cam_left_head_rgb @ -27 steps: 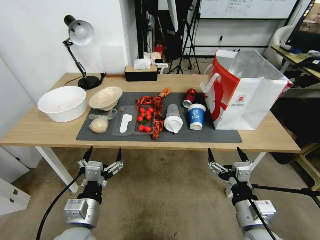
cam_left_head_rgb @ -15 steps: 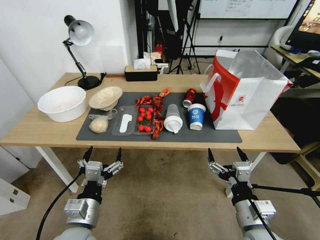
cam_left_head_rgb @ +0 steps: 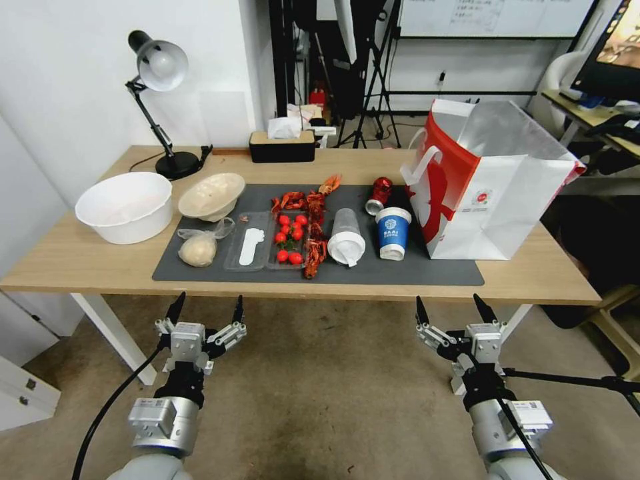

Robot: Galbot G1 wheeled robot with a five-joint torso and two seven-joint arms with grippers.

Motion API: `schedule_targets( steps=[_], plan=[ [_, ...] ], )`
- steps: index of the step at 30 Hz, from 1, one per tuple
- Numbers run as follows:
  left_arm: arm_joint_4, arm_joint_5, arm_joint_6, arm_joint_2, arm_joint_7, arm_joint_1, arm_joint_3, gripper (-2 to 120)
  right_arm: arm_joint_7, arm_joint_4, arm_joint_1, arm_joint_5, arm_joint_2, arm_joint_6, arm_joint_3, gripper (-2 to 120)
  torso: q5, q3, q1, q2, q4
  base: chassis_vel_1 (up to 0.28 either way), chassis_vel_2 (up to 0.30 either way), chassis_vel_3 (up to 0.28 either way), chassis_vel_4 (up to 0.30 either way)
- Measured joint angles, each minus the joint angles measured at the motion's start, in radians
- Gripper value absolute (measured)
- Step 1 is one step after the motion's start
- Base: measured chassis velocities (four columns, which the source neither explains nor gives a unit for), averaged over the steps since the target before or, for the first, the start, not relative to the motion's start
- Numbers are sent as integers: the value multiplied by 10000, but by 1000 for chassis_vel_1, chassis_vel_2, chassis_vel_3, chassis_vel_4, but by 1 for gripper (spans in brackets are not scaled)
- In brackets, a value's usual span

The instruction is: Pick up the trash from the table and place it into the takeout bag.

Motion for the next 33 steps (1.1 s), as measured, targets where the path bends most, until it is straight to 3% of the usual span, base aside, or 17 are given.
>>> schedule_targets(
  steps=[2,6,7,10,14,18,28,33],
  plan=[
    [-46,-243,654,-77,47,-273,-273,100,30,22,118,64,-31,-230,2,100,0,0,0,0,-4,0,0,0,0],
    [-95,-454,1219,-148,92,-505,-507,100,118,91,387,206,-105,-752,21,100,0,0,0,0,-1,0,0,0,0],
    [-137,-651,1762,-222,134,-739,-736,100,214,161,679,349,-182,-1275,52,100,0,0,3,0,1,0,0,0,0],
    [-143,-753,1952,-239,152,-849,-832,100,257,164,827,415,-217,-1416,46,100,-2,2,7,-1,-3,0,0,0,0],
    [-190,-1474,3032,-386,299,-1389,-1523,100,620,294,1493,891,-503,-2595,49,100,-1,1,3,-1,1,0,0,0,0],
    [-82,-1730,3137,-405,396,-1519,-1718,100,1004,269,2042,1485,-908,-3105,-79,100,0,1,5,-1,4,0,0,0,0],
    [120,-1711,2798,-380,627,-1515,-1710,100,1523,-177,2725,2404,-1559,-3089,-470,100,0,0,1,0,-2,0,0,0,0],
    [222,-1629,2566,-407,701,-1505,-1688,100,2071,-853,3697,3500,-2080,-3075,-950,100,0,1,1,-1,-2,0,0,0,0]
  ],
)
